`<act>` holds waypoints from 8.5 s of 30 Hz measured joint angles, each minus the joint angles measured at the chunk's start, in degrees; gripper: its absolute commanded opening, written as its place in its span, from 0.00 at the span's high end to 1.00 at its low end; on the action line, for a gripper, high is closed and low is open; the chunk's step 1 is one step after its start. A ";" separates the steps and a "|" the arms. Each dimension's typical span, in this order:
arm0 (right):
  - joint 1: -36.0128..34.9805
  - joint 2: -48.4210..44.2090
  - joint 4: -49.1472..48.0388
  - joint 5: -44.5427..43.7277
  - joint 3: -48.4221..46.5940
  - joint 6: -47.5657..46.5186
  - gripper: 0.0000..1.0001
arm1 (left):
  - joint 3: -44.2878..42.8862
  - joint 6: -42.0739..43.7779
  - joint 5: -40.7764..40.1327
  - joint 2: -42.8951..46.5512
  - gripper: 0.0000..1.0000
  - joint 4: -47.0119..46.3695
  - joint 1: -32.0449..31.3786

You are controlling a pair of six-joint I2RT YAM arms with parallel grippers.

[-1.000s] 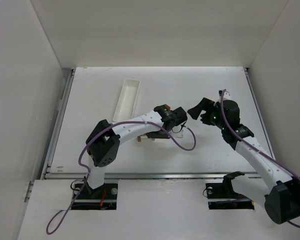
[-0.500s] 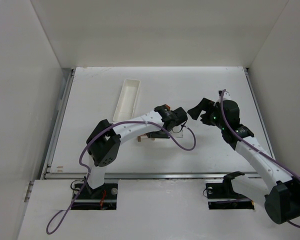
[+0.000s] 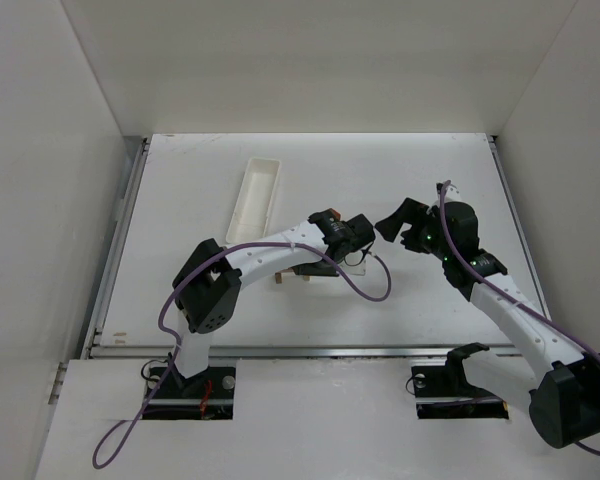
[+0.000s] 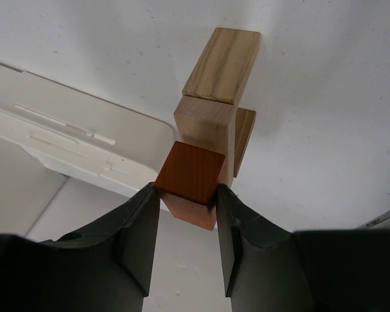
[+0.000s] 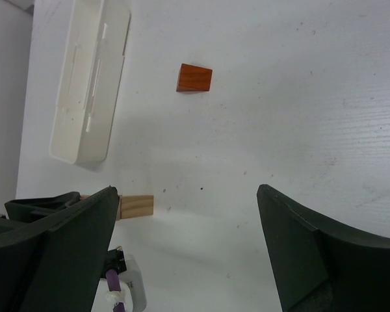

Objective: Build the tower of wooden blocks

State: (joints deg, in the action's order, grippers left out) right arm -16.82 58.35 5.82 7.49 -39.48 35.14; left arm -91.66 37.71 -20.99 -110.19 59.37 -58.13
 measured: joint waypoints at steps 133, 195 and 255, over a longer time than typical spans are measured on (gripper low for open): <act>-1.86 51.12 20.85 6.75 -45.64 -43.98 0.01 | 13.07 -6.08 30.21 33.79 0.48 -12.63 32.79; -13.44 65.72 28.46 0.52 -60.35 -68.70 1.00 | 23.56 -15.34 24.11 37.64 0.49 -23.65 35.39; -37.70 49.20 42.05 -2.32 -58.27 -64.85 1.00 | 33.14 -24.76 23.96 46.31 0.48 -27.12 48.98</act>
State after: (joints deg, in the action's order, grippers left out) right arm -54.52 107.55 47.88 5.17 -97.76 -29.71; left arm -58.52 12.95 2.96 -63.88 32.25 -9.15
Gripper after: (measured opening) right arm 0.414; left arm 0.523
